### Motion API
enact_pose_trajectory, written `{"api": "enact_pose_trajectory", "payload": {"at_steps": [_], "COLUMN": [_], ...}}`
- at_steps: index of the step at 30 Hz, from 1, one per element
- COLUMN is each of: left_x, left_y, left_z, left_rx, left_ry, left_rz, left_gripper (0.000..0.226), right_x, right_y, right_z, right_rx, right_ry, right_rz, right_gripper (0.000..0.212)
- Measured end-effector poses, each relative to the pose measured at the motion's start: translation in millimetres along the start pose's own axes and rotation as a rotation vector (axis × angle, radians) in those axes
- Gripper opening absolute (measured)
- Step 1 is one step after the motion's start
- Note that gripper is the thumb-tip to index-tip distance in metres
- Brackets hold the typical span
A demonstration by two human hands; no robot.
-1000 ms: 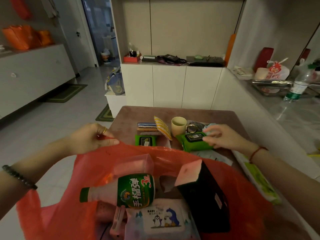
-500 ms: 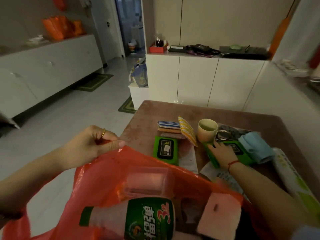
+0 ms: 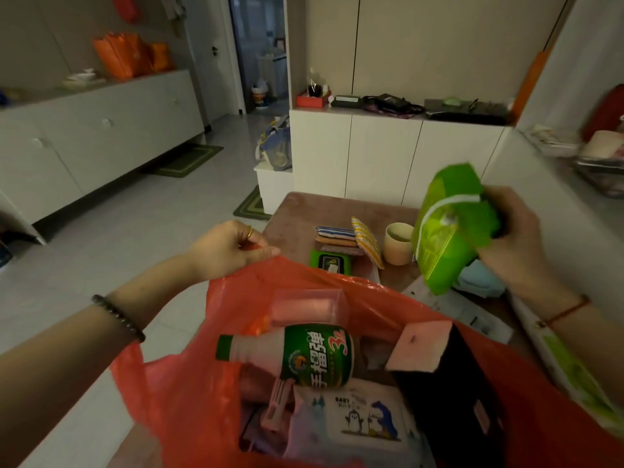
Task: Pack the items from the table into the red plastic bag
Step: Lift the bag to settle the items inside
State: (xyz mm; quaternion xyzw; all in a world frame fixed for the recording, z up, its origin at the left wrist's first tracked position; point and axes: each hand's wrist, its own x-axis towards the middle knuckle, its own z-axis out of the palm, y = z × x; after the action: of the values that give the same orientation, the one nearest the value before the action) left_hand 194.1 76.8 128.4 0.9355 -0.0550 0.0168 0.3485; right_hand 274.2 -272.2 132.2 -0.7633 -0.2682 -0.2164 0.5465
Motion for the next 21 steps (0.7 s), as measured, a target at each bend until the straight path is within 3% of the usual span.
{"api": "enact_pose_trajectory", "payload": {"at_steps": [3,6,9,11,13,16,21], "left_x": [0.6,-1.8,-6.0,-9.3,-12.8,-16.0,-12.8], "left_y": [-0.8,3.4,7.4,8.4,11.5,15.3,17.4], "left_z": [1.8,1.9,4.0,6.3,8.5,11.6,10.2], "left_rx": [0.024,-0.022,-0.102,-0.187,-0.21,-0.249,-0.248], "left_ry": [0.011,0.023,0.023,0.056,0.071,0.062,0.083], "left_rz": [-0.012,-0.041,-0.018,-0.075,-0.135,-0.154,-0.157], "left_gripper": [0.031,0.024,0.025,0.023,0.031,0.04,0.022], "right_x": [-1.9,-27.1,-59.2,-73.0,-76.1,-69.5,-70.8], "right_y": [-81.0,-125.1,-133.2,-125.5,-116.1,-104.5,-83.6], "right_z": [3.9,39.3,84.6,107.8,119.2,126.5,129.7], "right_rx": [0.269,0.31,0.072,-0.231,-0.545,-0.682,-0.693], "right_ry": [-0.113,-0.324,-0.581,-0.824,-0.951,-0.885,-0.836], "right_rz": [-0.199,-0.268,-0.304,-0.387,-0.421,-0.305,-0.136], "right_gripper": [0.032,0.038,0.055,0.059,0.056,0.056,0.07]}}
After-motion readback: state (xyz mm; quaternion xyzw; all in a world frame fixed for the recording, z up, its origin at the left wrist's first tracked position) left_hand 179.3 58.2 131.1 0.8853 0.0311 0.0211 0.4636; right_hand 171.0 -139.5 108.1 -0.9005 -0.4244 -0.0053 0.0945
